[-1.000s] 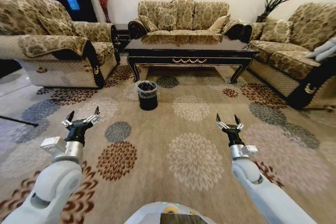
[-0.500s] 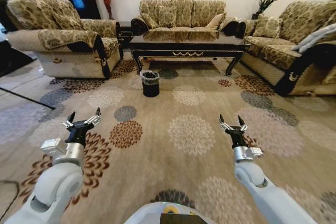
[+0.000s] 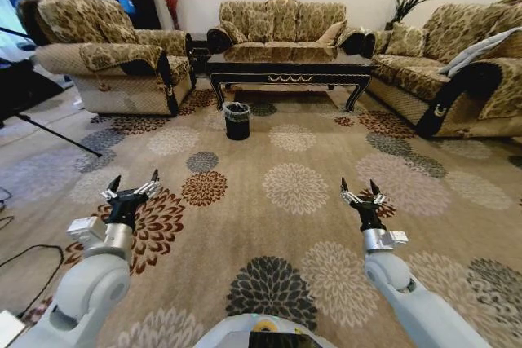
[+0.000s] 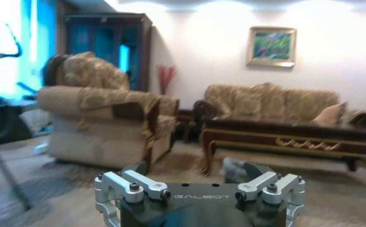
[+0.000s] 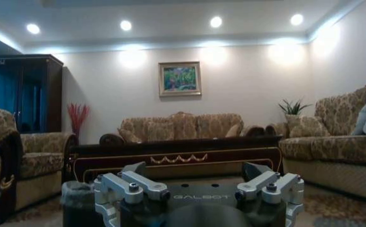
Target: Move to the front of the table and pick up the trash from the floor, then place it into the trash bin.
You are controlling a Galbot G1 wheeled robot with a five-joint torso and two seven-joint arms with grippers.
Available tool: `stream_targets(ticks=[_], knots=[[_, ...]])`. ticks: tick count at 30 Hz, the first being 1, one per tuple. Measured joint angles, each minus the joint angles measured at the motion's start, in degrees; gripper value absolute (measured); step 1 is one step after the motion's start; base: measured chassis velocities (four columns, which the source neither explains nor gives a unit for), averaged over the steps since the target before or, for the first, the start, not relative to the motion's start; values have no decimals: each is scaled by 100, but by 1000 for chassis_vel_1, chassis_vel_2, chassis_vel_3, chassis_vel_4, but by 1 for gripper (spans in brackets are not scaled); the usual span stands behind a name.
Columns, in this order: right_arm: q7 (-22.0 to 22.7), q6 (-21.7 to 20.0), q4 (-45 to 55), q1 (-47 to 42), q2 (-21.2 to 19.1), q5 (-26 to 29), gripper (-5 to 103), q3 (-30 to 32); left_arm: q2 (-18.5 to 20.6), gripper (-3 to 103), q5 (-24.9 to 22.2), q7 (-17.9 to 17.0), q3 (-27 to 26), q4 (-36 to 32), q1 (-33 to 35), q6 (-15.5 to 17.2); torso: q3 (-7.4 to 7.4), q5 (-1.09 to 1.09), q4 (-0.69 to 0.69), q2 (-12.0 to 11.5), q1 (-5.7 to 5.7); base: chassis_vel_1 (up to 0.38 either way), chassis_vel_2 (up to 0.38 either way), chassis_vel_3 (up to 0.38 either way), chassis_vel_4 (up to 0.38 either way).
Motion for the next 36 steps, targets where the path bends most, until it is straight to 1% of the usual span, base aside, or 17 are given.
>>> stream_targets(ticks=[1,3,4,7,9,12,14,17,18,21,22,23,25,27,33,36], knots=[[3,0,-12,19,0,0,100,-14,6,100,-7,107,-14,12,-9,-64,33,1,0,36,0,-51,36,27,-32],[5,1,-15,30,6,2,100,-27,27,100,-36,206,-27,36,-25,-97,81,0,0,92,3,0,0,0,0],[5,1,-15,30,6,2,100,-27,27,100,-36,206,-27,36,-25,-97,81,0,0,92,3,0,0,0,0],[-16,40,16,18,13,43,100,-28,69,100,-76,276,-67,60,-48,-105,167,-1,1,187,6,0,0,0,0],[-34,56,20,11,13,50,100,-22,77,100,-88,291,-77,60,-50,-105,188,-1,1,210,8,0,0,0,0],[-103,81,22,-22,12,70,100,26,106,100,-133,348,-117,52,-61,-96,281,0,0,314,24,0,0,0,0],[-106,81,20,-24,12,79,100,32,111,100,-141,352,-123,50,-67,-94,296,0,0,332,26,0,0,0,0],[-109,84,5,-7,12,148,100,34,144,100,-167,362,-151,48,-84,-88,372,-2,0,435,51,0,0,0,0],[-109,84,5,-7,12,148,100,34,144,100,-167,362,-151,48,-84,-88,372,-2,0,435,51,0,0,0,0],[-115,94,-38,55,13,154,100,-7,183,100,-186,364,-154,74,-117,-84,460,-1,1,536,64,0,0,0,0],[-115,94,-38,55,13,154,100,-7,183,100,-186,364,-154,74,-117,-84,460,-1,1,536,64,0,0,0,0],[-119,99,-71,86,12,139,100,-32,195,100,-187,364,-143,98,-144,-83,501,-1,1,587,73,0,0,0,0],[-123,100,-87,100,11,120,100,-43,200,100,-187,364,-132,110,-157,-82,516,-1,1,606,76,-24,19,35,-23],[-133,101,-142,150,11,36,100,-96,204,100,-180,362,-79,167,-207,-81,576,-1,0,680,89,-111,79,89,-115],[-179,149,-165,225,14,16,100,-196,205,100,-158,357,8,230,-291,-77,625,-1,0,731,106,-108,135,116,-124],[-243,197,-172,285,10,64,100,-251,198,100,-154,353,48,262,-335,-76,677,-1,1,815,120,-10,17,31,-8]])
